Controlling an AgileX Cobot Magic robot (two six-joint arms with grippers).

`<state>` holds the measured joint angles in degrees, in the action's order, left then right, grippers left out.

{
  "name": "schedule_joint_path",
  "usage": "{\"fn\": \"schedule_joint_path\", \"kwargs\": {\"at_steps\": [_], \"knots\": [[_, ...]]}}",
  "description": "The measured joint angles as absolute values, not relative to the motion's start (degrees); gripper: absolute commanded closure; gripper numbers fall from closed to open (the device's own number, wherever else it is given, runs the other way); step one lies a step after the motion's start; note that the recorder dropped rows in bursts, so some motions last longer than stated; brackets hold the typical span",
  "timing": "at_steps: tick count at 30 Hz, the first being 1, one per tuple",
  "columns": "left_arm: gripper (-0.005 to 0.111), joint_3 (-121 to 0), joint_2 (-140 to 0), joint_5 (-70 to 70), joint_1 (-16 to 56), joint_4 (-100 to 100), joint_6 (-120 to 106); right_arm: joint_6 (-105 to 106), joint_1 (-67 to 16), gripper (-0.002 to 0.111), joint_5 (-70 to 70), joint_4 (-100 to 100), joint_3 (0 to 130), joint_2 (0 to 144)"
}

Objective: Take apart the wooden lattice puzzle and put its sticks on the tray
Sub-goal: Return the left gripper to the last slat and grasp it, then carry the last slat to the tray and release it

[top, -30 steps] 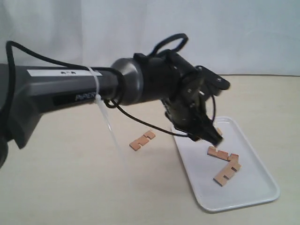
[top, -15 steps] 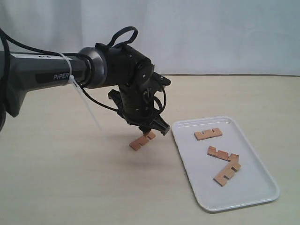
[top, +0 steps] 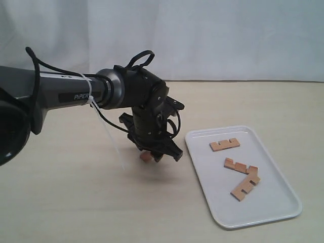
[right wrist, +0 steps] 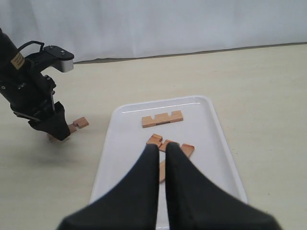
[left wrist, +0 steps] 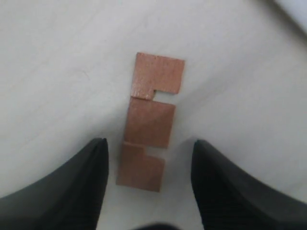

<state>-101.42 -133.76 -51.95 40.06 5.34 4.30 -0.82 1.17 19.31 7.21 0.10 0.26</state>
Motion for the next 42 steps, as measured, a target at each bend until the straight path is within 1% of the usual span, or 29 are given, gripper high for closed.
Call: {"fn": "schedule_joint_path", "kwargs": {"at_steps": [7,9,10,11,12,14,20,24,27,30,32,34,37,38,39,41,42], "knots": [[0.057,-101.42,-134.83,-51.95,40.06,5.11,4.28,-0.82,1.17,0.104,19.31,7.21,0.1,0.26],[0.059,-101.42,-134.94,-51.83,40.06,5.11,4.28,-0.82,1.17,0.104,19.31,7.21,0.1,0.26],[0.063,-101.42,-134.94,-51.83,40.06,5.11,4.28,-0.82,1.17,0.104,19.31,7.21,0.1,0.26],[0.072,-101.42,-134.94,-51.83,40.06,5.11,4.28,-0.82,1.17,0.104,19.31,7.21,0.1,0.26],[0.085,-101.42,-135.06,-51.83,40.06,4.98,4.28,-0.82,1.17,0.104,19.31,7.21,0.1,0.26],[0.107,-101.42,-135.06,-51.57,40.06,4.98,4.28,-0.82,1.17,0.104,19.31,7.21,0.1,0.26],[0.107,-101.42,-134.8,-51.13,40.06,5.08,3.96,-0.82,1.17,0.104,19.31,7.21,0.1,0.26],[0.107,-101.42,-131.22,-48.63,41.48,5.43,3.3,-0.82,1.17,0.104,19.31,7.21,0.1,0.26],[0.107,-101.42,-128.6,-42.28,45.87,5.0,2.92,-0.82,1.17,0.104,19.31,7.21,0.1,0.26],[0.107,-101.42,-129.52,-33.98,51.4,4.3,2.92,-0.82,1.17,0.104,19.31,7.21,0.1,0.26],[0.107,-101.42,-130.95,-30.15,53.71,4.15,2.92,-0.82,1.17,0.104,19.31,7.21,0.1,0.26],[0.107,-101.42,-133.42,-27.19,54.66,3.23,2.92,-0.82,1.17,0.104,19.31,7.21,0.1,0.26],[0.105,-101.33,-134.98,-27.19,54.66,2.83,3.04,-0.82,1.17,0.104,19.31,7.21,0.1,0.26],[0.102,-101.33,-135.07,-27.19,54.56,2.83,3.04,-0.82,1.17,0.104,19.31,7.21,0.1,0.26],[0.095,-101.33,-135.31,-27.19,54.56,2.72,3.04,-0.82,1.17,0.104,19.31,7.21,0.1,0.26],[0.075,-101.33,-135.88,-26.94,54.56,2.62,3.04,-0.82,1.17,0.104,19.31,7.21,0.1,0.26],[0.067,-101.33,-136.17,-26.84,54.56,2.62,3.04,-0.82,1.17,0.104,19.31,7.21,0.1,0.26]]}}
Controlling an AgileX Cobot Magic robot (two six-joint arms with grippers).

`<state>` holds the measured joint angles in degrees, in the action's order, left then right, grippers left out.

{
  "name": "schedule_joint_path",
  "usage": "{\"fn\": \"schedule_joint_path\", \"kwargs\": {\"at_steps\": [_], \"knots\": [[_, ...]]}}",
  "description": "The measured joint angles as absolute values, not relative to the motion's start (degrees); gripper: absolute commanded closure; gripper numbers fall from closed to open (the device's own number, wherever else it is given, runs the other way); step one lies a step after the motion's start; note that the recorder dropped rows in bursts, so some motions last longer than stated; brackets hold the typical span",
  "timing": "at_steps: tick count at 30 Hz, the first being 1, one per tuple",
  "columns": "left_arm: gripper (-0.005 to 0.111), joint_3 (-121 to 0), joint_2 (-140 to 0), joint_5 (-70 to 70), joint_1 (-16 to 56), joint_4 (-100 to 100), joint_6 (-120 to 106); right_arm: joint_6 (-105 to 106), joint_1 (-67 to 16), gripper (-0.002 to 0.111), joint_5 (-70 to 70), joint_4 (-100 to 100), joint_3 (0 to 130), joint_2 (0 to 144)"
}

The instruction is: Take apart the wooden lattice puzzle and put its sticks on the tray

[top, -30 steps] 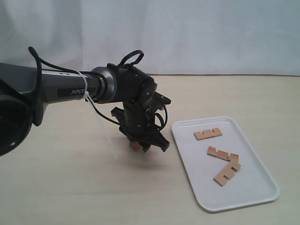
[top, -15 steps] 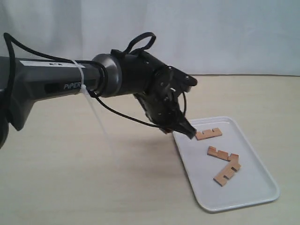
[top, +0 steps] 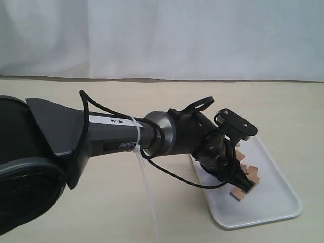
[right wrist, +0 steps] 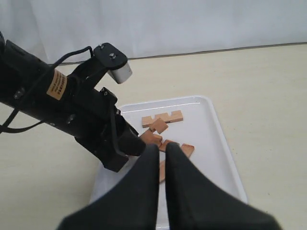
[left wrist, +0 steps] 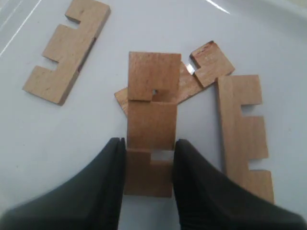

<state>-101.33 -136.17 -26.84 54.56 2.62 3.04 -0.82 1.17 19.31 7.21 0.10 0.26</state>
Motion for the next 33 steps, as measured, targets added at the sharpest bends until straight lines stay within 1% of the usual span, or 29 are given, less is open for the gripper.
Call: {"fn": "schedule_joint_path", "kwargs": {"at_steps": [2,4,6,10,11,12,13,16,19,20,22,24,30,31,33], "knots": [[0.051,-101.33,-136.71,-26.84,54.56,2.51,3.04,-0.82,1.17,0.104,19.31,7.21,0.1,0.26],[0.041,-101.33,-136.71,-26.95,54.56,2.51,3.04,-0.82,1.17,0.104,19.31,7.21,0.1,0.26],[0.039,-101.33,-136.26,-27.05,54.56,2.51,3.04,-0.82,1.17,0.104,19.31,7.21,0.1,0.26],[0.04,-101.33,-133.74,-28.99,54.56,2.32,3.04,-0.82,1.17,0.104,19.31,7.21,0.1,0.26],[0.041,-101.33,-132.43,-30.15,54.56,2.32,3.04,-0.82,1.17,0.104,19.31,7.21,0.1,0.26],[0.045,-101.33,-131.49,-31.17,54.56,2.68,3.04,-0.82,1.17,0.104,19.31,7.21,0.1,0.26],[0.053,-101.33,-130.26,-32.34,54.56,3.24,3.04,-0.82,1.17,0.104,19.31,7.21,0.1,0.26],[0.081,-101.33,-126.58,-38.99,54.56,7.75,3.36,-0.82,1.17,0.104,19.31,7.21,0.1,0.26],[0.105,-101.33,-123.96,-47.21,53.89,10.46,3.74,-0.82,1.17,0.104,19.31,7.21,0.1,0.26],[0.107,-101.33,-123.37,-50.34,53.36,10.87,3.83,-0.82,1.17,0.104,19.31,7.21,0.1,0.26],[0.107,-100.58,-122.38,-55.1,52.29,10.87,3.97,-0.82,1.17,0.104,19.31,7.21,0.1,0.26],[0.107,-98.01,-120.52,-56.71,51.15,10.87,3.97,-0.82,1.17,0.104,19.31,7.21,0.1,0.26],[0.107,-82.35,-109.0,-50.88,45.73,10.62,4.17,-0.82,1.17,0.104,19.31,7.21,0.1,0.26],[0.107,-76.45,-104.82,-48.83,42.54,10.23,4.17,-0.82,1.17,0.104,19.31,7.21,0.1,0.26],[0.107,-71.09,-100.25,-47.61,38.62,9.15,2.67,-0.82,1.17,0.104,19.31,7.21,0.1,0.26]]}}
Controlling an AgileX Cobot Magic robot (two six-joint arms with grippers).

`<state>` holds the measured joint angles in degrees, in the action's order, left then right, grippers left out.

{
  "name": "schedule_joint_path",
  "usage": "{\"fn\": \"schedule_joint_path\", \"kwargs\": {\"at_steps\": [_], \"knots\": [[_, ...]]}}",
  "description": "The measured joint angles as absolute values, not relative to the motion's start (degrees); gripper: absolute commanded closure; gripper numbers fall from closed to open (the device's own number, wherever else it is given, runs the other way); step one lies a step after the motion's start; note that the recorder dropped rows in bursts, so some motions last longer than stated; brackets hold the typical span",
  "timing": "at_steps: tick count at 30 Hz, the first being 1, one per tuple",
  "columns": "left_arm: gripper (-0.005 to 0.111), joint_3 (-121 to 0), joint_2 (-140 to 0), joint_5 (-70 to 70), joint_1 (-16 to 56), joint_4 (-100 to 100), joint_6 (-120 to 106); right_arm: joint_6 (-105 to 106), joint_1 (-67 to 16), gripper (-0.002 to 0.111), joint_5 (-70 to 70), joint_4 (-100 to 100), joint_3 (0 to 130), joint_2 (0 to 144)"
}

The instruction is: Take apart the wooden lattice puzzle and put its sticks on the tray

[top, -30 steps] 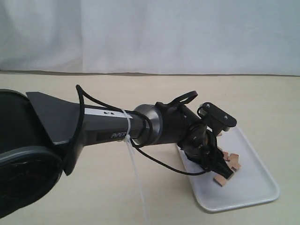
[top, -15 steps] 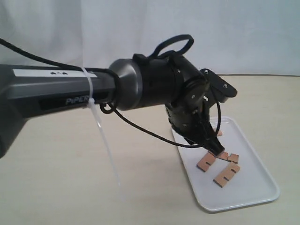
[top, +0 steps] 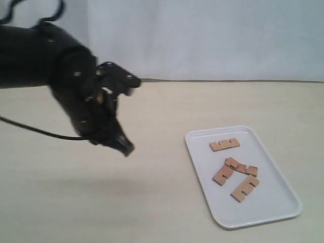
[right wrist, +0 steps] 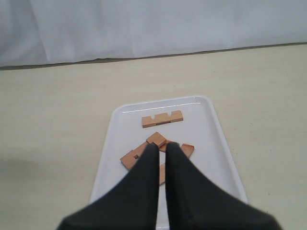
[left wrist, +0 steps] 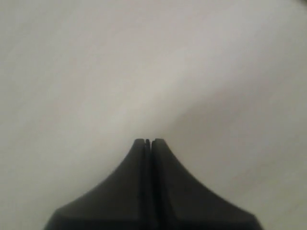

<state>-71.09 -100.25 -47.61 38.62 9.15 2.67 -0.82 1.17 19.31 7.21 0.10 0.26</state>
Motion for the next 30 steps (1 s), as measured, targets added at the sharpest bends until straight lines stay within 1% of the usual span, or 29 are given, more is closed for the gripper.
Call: {"fn": "schedule_joint_path", "kwargs": {"at_steps": [4,5,7,12,14,15,16,20,23,27,30], "knots": [[0.107,-58.58,-91.39,-44.28,28.68,4.21,-3.21,-0.82,1.17,0.104,19.31,7.21,0.1,0.26],[0.107,-52.86,-87.1,-40.45,24.14,0.49,-3.95,-0.82,1.17,0.104,19.31,7.21,0.1,0.26],[0.107,-47.92,-79.63,-36.32,18.88,-4.13,-5.31,-0.82,1.17,0.104,19.31,7.21,0.1,0.26],[0.107,-41.45,-62.89,-35.01,9.68,-4.67,-6.07,-0.82,1.17,0.104,19.31,7.21,0.1,0.26],[0.107,-37.44,-52.31,-35.8,5.18,-4.03,-6.07,-0.82,1.17,0.104,19.31,7.21,0.1,0.26],[0.107,-36.22,-49.23,-35.57,4.54,-4.03,-6.07,-0.82,1.17,0.104,19.31,7.21,0.1,0.26],[0.107,-34.73,-43.32,-34.37,4.16,-4.46,-6.07,-0.82,1.17,0.104,19.31,7.21,0.1,0.26],[0.107,-32.19,-29.99,-30.91,4.08,-5.33,-6.07,-0.82,1.17,0.104,19.31,7.21,0.1,0.26],[0.107,-28.1,-14.51,-28.86,4.14,-4.83,-6.07,-0.82,1.17,0.104,19.31,7.21,0.1,0.26],[0.107,-25.21,-2.52,-26.22,4.14,-3.64,-6.07,-0.82,1.17,0.104,19.31,7.21,0.1,0.26],[0.107,-24.96,-0.35,-25.89,4.51,-2.87,-5.82,-0.82,1.17,0.104,19.59,7.21,0.1,0.16]]}}
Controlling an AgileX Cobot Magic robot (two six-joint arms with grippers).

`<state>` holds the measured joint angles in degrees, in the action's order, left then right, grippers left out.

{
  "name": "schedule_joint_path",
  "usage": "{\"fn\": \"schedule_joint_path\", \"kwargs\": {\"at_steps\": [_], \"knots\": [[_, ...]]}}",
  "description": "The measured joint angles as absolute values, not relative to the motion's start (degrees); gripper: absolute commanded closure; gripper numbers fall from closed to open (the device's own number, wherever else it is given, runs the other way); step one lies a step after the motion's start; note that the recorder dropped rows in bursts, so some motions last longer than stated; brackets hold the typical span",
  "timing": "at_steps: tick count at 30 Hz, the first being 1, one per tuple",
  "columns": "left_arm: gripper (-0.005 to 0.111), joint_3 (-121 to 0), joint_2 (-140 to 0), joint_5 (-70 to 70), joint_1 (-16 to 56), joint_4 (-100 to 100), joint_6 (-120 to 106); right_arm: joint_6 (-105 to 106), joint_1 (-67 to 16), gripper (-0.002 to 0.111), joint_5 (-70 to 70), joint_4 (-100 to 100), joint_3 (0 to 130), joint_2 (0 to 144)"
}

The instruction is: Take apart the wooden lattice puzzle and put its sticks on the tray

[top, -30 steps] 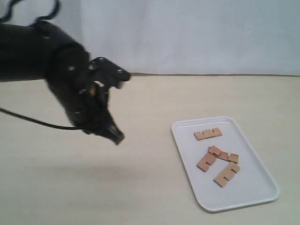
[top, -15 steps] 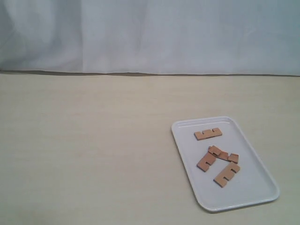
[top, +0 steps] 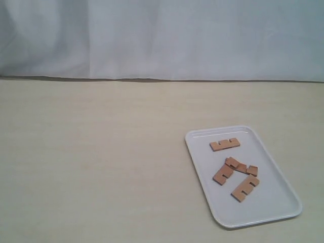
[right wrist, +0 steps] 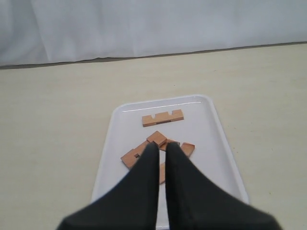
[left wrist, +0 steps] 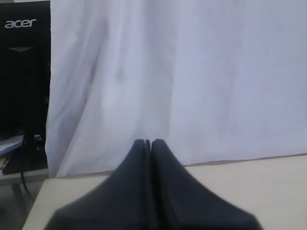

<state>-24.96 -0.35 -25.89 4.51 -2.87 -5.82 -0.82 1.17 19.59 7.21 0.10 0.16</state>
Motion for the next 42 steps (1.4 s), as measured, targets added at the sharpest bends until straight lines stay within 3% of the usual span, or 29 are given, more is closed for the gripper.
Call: {"fn": "schedule_joint_path", "kwargs": {"at_steps": [14,30,42], "knots": [[0.107,-24.23,-0.22,-22.02,5.51,-5.17,-4.41,-0.82,1.17,0.104,19.56,7.21,0.1,0.16],[0.107,-1.41,-0.1,-8.99,5.51,-9.76,-4.3,-0.82,1.17,0.104,19.56,7.21,0.1,0.16],[0.107,-0.15,-0.1,-7.92,5.51,-9.44,-0.92,-0.82,1.17,0.104,19.56,7.21,0.1,0.16]]}}
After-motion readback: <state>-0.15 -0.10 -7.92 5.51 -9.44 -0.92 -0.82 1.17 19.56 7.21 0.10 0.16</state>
